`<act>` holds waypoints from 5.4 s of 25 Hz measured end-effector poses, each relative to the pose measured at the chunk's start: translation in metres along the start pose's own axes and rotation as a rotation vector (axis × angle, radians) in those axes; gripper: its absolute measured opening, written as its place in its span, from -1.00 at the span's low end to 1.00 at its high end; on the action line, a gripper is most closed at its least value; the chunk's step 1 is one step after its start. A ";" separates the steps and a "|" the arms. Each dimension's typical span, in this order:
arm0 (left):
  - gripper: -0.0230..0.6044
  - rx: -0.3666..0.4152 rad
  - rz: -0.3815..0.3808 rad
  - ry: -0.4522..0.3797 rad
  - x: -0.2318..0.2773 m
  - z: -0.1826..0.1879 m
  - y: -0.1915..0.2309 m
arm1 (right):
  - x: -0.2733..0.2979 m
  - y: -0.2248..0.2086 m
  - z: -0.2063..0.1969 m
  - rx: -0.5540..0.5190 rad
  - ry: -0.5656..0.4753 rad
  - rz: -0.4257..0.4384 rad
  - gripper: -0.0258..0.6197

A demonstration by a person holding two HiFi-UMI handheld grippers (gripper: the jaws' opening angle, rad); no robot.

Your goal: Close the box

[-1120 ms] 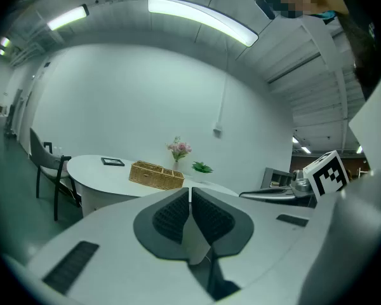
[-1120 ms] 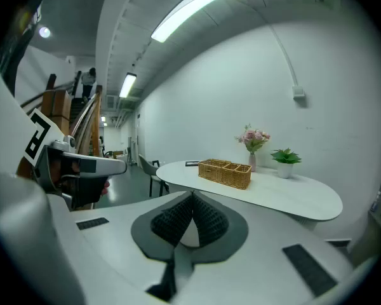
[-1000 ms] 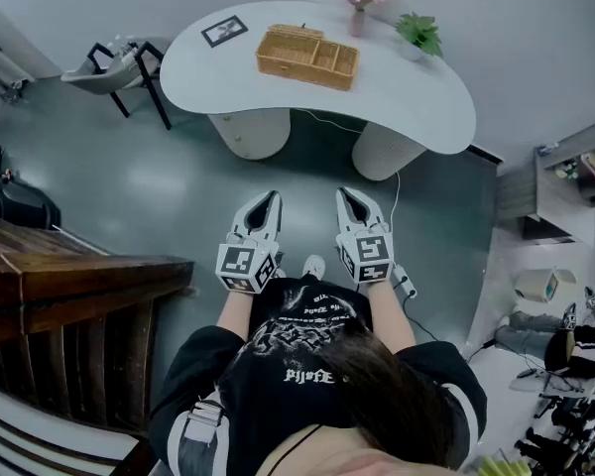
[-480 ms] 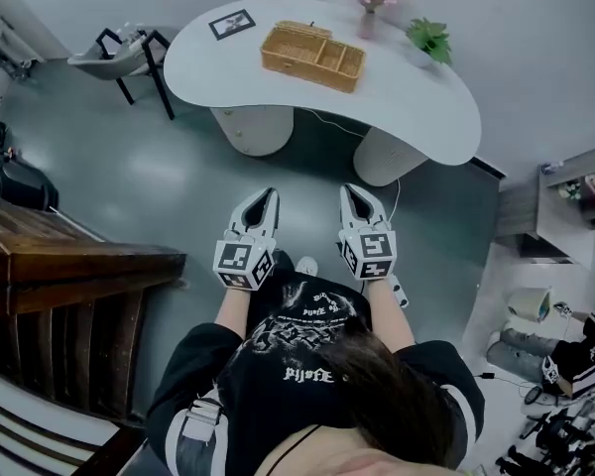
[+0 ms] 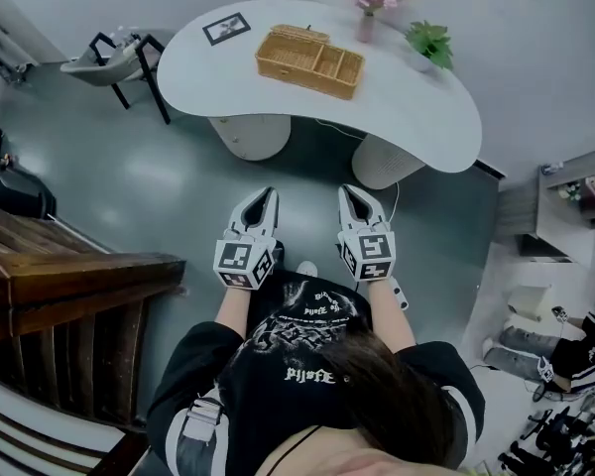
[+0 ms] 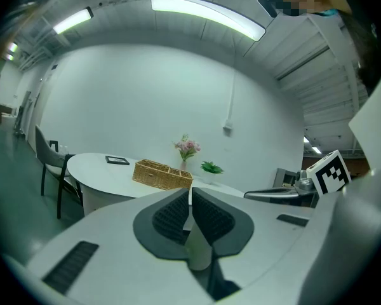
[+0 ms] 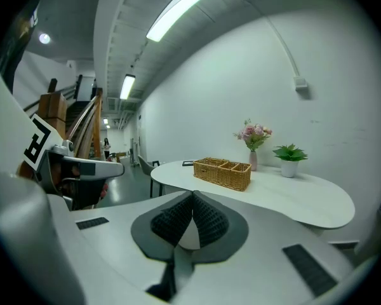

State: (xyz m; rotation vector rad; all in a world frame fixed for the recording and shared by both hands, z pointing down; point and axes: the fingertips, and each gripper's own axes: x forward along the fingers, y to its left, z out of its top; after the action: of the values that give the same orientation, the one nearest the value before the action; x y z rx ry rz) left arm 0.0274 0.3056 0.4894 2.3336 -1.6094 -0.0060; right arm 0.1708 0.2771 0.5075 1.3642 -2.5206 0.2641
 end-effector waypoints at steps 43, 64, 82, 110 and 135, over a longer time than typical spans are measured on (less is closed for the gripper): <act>-0.82 -0.027 -0.220 0.050 0.163 0.067 0.215 | 0.226 -0.002 0.071 0.115 0.051 -0.233 -0.84; -0.82 0.052 -0.082 0.034 0.265 0.097 0.235 | 0.324 -0.098 0.129 0.069 0.003 -0.128 -0.84; -0.82 0.095 0.076 0.027 0.394 0.130 0.237 | 0.408 -0.203 0.203 -0.039 0.009 0.038 -0.84; -0.82 0.076 0.045 0.040 0.434 0.157 0.279 | 0.535 -0.234 0.208 0.135 0.229 0.089 -0.68; -0.82 0.042 0.037 0.075 0.441 0.151 0.327 | 0.640 -0.249 0.127 0.222 0.645 0.115 -0.41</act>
State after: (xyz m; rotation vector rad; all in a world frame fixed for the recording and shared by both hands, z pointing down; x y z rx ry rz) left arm -0.1338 -0.2407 0.5012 2.3058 -1.6309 0.1233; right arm 0.0260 -0.4006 0.5963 0.9848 -2.0591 0.8742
